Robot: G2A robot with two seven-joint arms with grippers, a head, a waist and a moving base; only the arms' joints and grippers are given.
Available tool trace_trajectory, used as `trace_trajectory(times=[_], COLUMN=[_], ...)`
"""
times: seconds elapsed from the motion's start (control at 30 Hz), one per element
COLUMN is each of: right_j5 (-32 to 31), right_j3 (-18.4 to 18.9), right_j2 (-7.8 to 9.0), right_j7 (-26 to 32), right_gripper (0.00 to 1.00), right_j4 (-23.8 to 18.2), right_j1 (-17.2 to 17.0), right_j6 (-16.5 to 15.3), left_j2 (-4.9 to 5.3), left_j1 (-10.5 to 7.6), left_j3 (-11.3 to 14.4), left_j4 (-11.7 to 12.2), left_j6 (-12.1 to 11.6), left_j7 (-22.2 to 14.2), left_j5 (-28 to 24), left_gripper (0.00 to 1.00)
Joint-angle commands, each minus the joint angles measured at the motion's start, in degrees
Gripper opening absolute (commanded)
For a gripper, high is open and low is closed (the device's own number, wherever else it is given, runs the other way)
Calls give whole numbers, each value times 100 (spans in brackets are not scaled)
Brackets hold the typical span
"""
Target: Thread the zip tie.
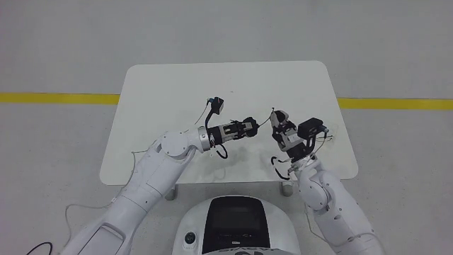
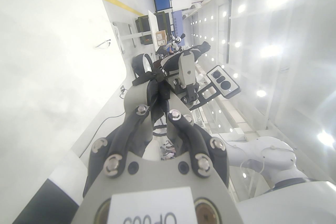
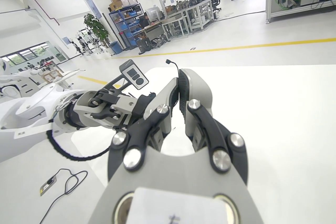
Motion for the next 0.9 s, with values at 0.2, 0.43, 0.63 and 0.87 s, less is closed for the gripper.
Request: trace_trajectory(times=[0.2, 0.43, 0.63, 0.87], right_j5=[95, 160, 195, 263], right_j3=[-46, -59, -87, -115], right_j2=[-7, -8, -7, 5], right_j7=[-16, -44, -64, -79], right_gripper=[0, 0, 0, 0], right_j4=[-31, -35, -44, -57], right_j1=[17, 25, 34, 37], right_j6=[-103, -208, -301, -301], left_j2=[0, 0, 0, 0], left_j1=[0, 0, 0, 0], left_j3=[0, 0, 0, 0], left_j4=[0, 0, 0, 0], left_j6=[0, 0, 0, 0], left_j7=[0, 0, 0, 0], left_j5=[0, 0, 0, 0], left_gripper=[0, 0, 0, 0])
